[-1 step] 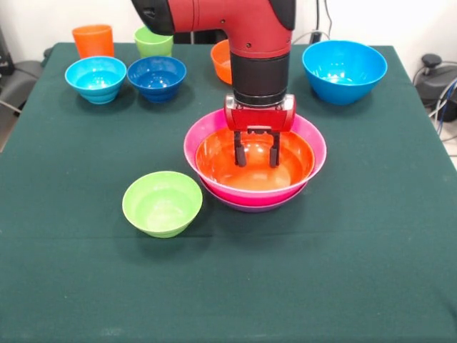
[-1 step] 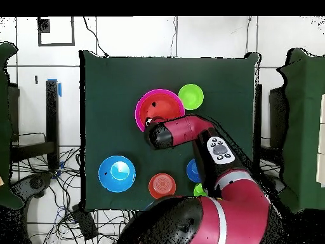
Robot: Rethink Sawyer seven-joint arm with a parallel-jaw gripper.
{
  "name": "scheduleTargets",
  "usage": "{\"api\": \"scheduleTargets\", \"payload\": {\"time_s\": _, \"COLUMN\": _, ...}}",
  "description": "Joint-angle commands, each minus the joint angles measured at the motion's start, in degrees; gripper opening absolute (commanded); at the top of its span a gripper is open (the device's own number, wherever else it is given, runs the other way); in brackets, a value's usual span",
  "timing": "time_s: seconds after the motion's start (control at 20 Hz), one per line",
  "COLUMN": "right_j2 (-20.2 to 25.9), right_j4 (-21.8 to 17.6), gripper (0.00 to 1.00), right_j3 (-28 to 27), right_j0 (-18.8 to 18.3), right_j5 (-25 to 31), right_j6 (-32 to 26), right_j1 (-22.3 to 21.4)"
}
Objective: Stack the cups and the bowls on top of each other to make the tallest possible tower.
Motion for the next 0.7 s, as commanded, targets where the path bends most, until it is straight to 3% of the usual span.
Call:
{"api": "scheduleTargets", "payload": {"time_s": 0.05, "right_j2": 4.9, "right_j4": 0.0, "gripper": 1.00, "right_j3": 6.2, "right_j0": 0.3, "right_j5": 11.7, "right_j6": -10.0, "right_j1": 4.6}}
{"api": "scheduleTargets", "payload": {"time_s": 0.4, "right_j2": 5.3, "right_j4": 0.8, "gripper": 1.00, "right_j3": 8.4, "right_j0": -0.1, "right_j5": 13.2, "right_j6": -9.2, "right_j1": 2.3}}
{"api": "scheduleTargets", "payload": {"time_s": 0.7, "right_j2": 6.1, "right_j4": 2.1, "gripper": 1.00, "right_j3": 5.9, "right_j0": -0.3, "right_j5": 19.7, "right_j6": -12.4, "right_j1": 1.0}}
